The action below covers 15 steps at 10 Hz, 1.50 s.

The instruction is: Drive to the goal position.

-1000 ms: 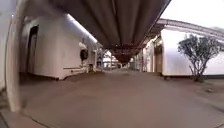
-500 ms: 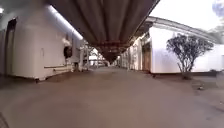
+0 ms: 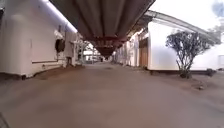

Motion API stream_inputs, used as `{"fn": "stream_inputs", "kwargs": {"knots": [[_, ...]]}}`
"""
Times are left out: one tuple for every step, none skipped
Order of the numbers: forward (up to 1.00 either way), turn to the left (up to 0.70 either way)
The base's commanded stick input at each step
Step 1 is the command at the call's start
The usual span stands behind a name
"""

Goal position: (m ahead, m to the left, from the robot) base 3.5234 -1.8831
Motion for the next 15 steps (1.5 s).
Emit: {"fn": "stream_inputs", "kwargs": {"knots": [[0.70, 0.00], [0.70, 0.00], [0.70, 0.00], [0.70, 0.00], [0.70, 0.00], [0.70, 0.00], [0.70, 0.00], [0.70, 0.00], [0.70, 0.00], [0.70, 0.00], [0.70, 0.00], [0.70, 0.00], [0.70, 0.00], [0.70, 0.00], [0.70, 0.00]]}}
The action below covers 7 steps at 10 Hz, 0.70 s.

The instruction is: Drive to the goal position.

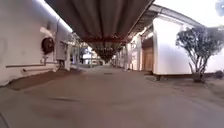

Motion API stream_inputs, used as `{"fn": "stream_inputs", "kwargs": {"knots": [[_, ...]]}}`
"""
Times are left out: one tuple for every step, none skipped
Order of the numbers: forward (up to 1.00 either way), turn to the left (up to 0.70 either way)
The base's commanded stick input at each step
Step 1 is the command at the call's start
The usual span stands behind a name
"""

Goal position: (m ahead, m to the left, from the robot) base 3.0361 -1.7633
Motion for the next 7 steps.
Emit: {"fn": "stream_inputs", "kwargs": {"knots": [[0.70, 0.00], [0.70, 0.00], [0.70, 0.00], [0.70, 0.00], [0.70, 0.00], [0.70, 0.00], [0.70, 0.00]]}}
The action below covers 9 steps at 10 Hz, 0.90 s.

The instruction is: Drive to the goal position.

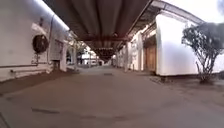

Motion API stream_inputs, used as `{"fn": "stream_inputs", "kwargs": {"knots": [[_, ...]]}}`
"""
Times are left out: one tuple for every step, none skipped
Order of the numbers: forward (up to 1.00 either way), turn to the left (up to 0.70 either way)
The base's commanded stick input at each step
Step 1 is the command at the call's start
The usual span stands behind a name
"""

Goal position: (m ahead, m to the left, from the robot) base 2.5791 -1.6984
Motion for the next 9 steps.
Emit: {"fn": "stream_inputs", "kwargs": {"knots": [[0.70, 0.00], [0.70, 0.00], [0.70, 0.00], [0.70, 0.00], [0.70, 0.00], [0.70, 0.00], [0.70, 0.00], [0.70, 0.00], [0.70, 0.00]]}}
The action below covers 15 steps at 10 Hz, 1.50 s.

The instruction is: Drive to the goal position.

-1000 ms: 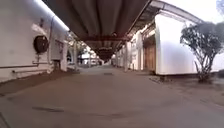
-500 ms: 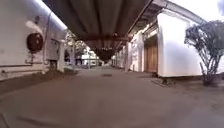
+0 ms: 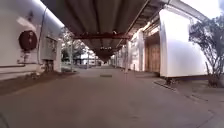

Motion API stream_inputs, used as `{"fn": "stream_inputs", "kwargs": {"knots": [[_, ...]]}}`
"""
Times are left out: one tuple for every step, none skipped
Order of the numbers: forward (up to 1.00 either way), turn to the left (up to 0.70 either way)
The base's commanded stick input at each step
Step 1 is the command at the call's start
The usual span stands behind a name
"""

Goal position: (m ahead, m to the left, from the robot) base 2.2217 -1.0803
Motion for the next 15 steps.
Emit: {"fn": "stream_inputs", "kwargs": {"knots": [[0.70, 0.00], [0.70, 0.12], [0.70, 0.25], [0.70, 0.33], [0.70, 0.22], [0.70, 0.11], [0.70, 0.00], [0.70, 0.00], [0.70, 0.00], [0.70, 0.00], [0.70, 0.00], [0.70, 0.00], [0.70, 0.00], [0.70, 0.00], [0.70, 0.00]]}}
